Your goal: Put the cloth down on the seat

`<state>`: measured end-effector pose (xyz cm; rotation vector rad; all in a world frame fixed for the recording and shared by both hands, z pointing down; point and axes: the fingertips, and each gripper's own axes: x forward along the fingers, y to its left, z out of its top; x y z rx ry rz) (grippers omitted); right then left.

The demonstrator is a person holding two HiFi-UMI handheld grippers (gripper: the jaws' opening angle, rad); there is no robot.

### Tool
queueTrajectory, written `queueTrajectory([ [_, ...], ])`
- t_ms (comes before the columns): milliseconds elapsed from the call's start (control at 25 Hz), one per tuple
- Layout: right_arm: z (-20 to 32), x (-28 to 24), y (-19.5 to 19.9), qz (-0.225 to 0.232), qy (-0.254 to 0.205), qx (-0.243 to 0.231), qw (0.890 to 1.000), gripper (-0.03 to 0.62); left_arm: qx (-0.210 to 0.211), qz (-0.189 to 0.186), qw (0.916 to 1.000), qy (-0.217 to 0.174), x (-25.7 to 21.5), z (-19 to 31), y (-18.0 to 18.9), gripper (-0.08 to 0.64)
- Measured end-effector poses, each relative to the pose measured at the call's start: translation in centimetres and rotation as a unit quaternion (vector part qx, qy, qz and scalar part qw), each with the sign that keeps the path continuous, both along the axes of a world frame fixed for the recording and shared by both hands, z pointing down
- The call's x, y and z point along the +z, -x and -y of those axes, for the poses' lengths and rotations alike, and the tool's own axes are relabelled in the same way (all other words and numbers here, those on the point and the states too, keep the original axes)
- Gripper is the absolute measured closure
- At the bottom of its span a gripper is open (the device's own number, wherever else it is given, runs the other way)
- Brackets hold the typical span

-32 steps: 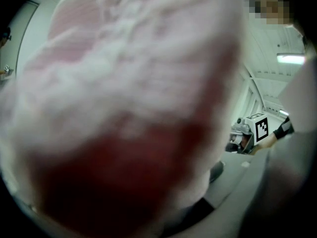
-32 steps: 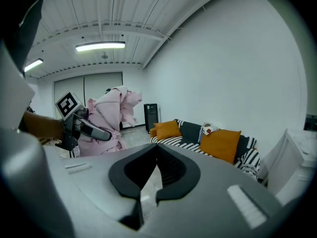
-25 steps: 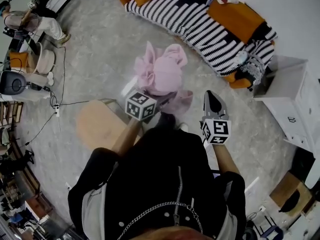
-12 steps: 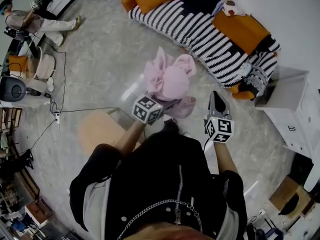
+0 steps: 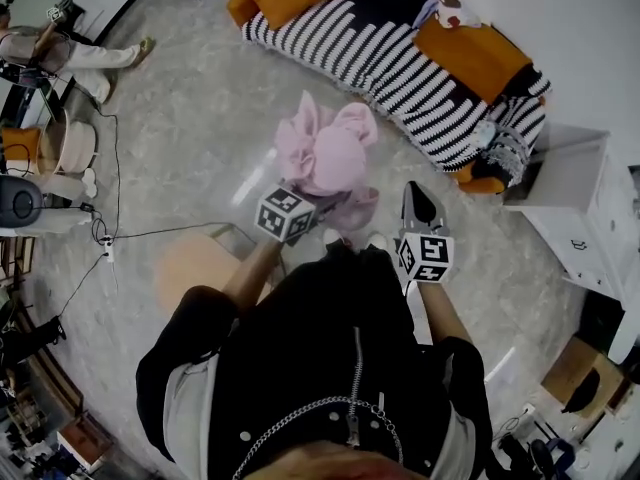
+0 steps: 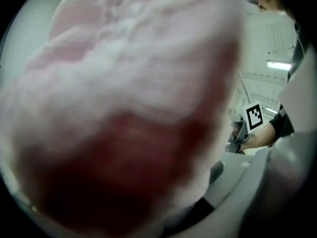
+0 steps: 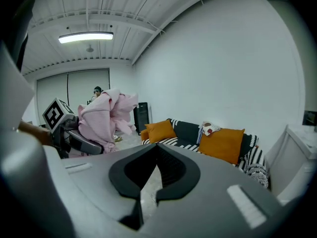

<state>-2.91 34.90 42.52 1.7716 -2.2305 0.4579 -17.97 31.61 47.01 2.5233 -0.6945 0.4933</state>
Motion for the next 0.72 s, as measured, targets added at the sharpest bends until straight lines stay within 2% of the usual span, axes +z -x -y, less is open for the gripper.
queueTrajectory([
  [320,1.3,0.4,0.7,0.003,0.004,0.002,1.000,0.592,-0.001,-0.006,1.0000,0.006,1.3,1.2,0.1,0.204],
  [720,4.8,1.8,1.3,0.022,0.018,-0.024,0.999,0.592,-0.010,0.007,0.9998,0.017,2.4,3.4,-0.6,0.202],
])
